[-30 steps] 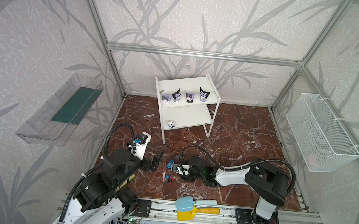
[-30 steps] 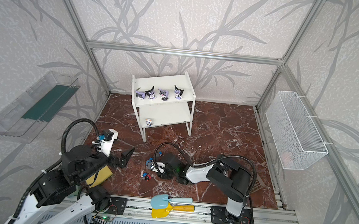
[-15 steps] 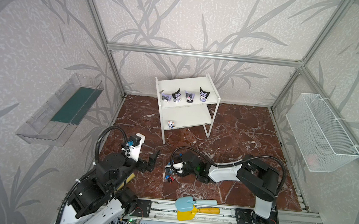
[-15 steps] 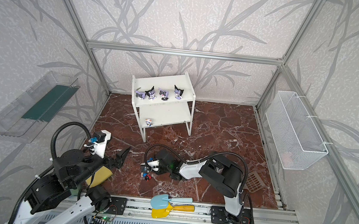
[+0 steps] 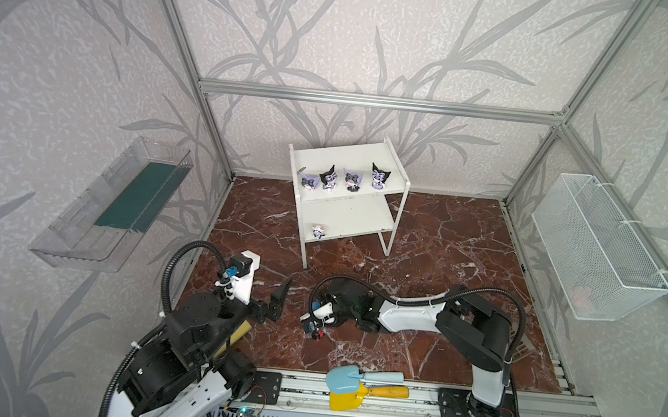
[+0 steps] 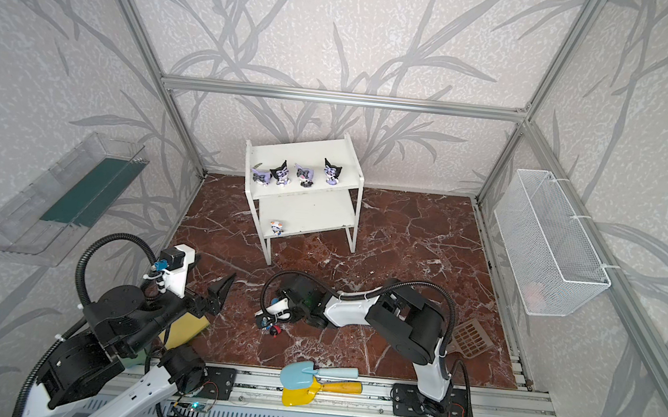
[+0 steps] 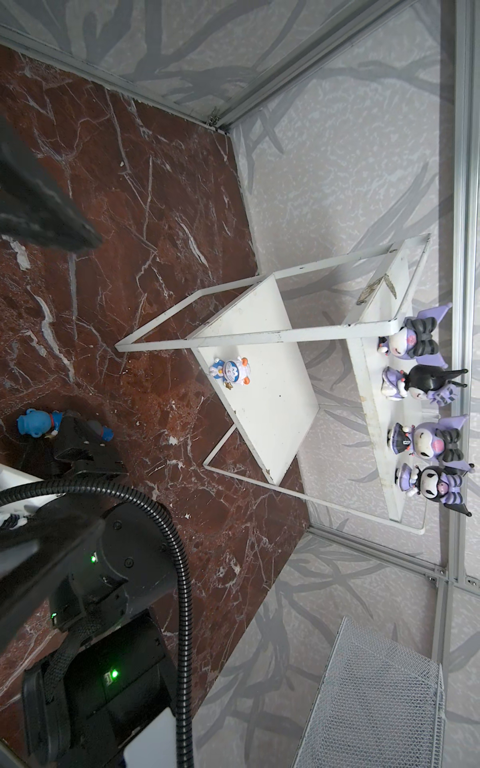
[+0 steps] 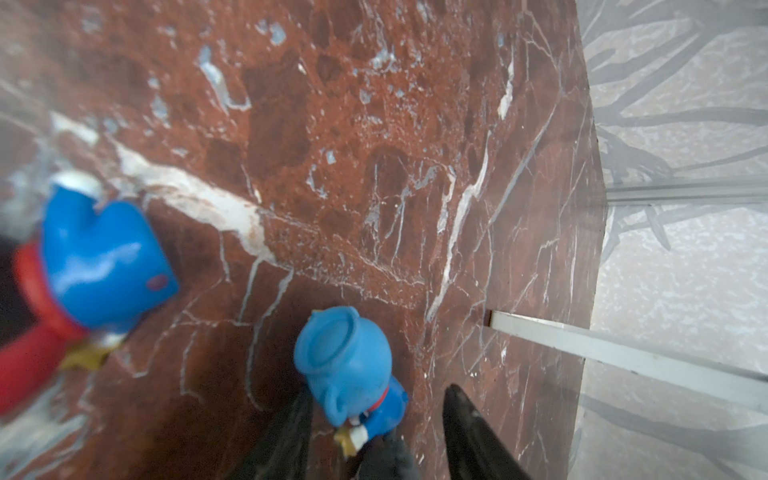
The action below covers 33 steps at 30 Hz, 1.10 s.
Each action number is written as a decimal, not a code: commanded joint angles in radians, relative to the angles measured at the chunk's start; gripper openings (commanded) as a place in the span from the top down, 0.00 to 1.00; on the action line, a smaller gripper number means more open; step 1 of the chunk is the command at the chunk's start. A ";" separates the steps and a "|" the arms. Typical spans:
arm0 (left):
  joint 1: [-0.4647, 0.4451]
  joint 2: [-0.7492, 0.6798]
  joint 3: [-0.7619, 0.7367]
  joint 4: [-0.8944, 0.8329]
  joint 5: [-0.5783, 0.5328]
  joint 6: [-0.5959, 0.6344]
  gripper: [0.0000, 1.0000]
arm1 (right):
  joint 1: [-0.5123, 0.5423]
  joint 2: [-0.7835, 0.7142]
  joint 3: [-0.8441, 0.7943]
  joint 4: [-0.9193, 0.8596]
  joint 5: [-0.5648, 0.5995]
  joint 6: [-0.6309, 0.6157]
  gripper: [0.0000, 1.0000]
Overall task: Place and organize the plastic toys onto the shelf
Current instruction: 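Lower the open right gripper over the blue figure on the floor, then close the right gripper on the blue figure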
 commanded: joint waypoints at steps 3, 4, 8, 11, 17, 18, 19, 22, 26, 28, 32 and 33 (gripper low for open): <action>0.003 -0.015 -0.010 0.008 -0.015 0.004 0.01 | 0.015 0.055 0.045 -0.189 -0.032 -0.077 0.54; 0.004 -0.014 -0.010 0.008 -0.014 0.004 0.01 | 0.015 0.059 0.055 -0.205 -0.034 -0.083 0.56; 0.004 -0.015 -0.010 0.008 -0.015 0.004 0.01 | 0.018 0.076 0.100 -0.299 -0.050 -0.099 0.69; 0.003 -0.015 -0.010 0.009 -0.015 0.004 0.00 | 0.020 0.082 0.118 -0.338 -0.062 -0.091 0.74; 0.004 -0.014 -0.010 0.008 -0.016 0.004 0.01 | 0.019 0.054 0.124 -0.310 -0.109 0.017 0.78; 0.004 -0.012 -0.010 0.009 -0.015 0.004 0.01 | 0.019 0.046 0.124 -0.305 -0.116 0.032 0.78; 0.003 -0.010 -0.010 0.009 -0.014 0.004 0.01 | 0.019 0.037 0.122 -0.304 -0.121 0.049 0.79; 0.003 -0.006 -0.010 0.011 -0.011 0.004 0.01 | 0.017 0.008 0.110 -0.291 -0.135 0.093 0.81; 0.003 -0.002 -0.010 0.013 -0.007 0.005 0.01 | 0.016 -0.025 0.087 -0.282 -0.146 0.143 0.83; 0.003 -0.001 -0.010 0.015 -0.007 0.006 0.01 | 0.014 -0.044 0.066 -0.268 -0.146 0.167 0.84; 0.003 0.003 -0.011 0.014 -0.005 0.005 0.01 | -0.002 -0.096 0.021 -0.245 -0.161 0.233 0.84; 0.003 0.005 -0.010 0.015 -0.005 0.005 0.01 | -0.005 -0.105 0.011 -0.239 -0.162 0.243 0.84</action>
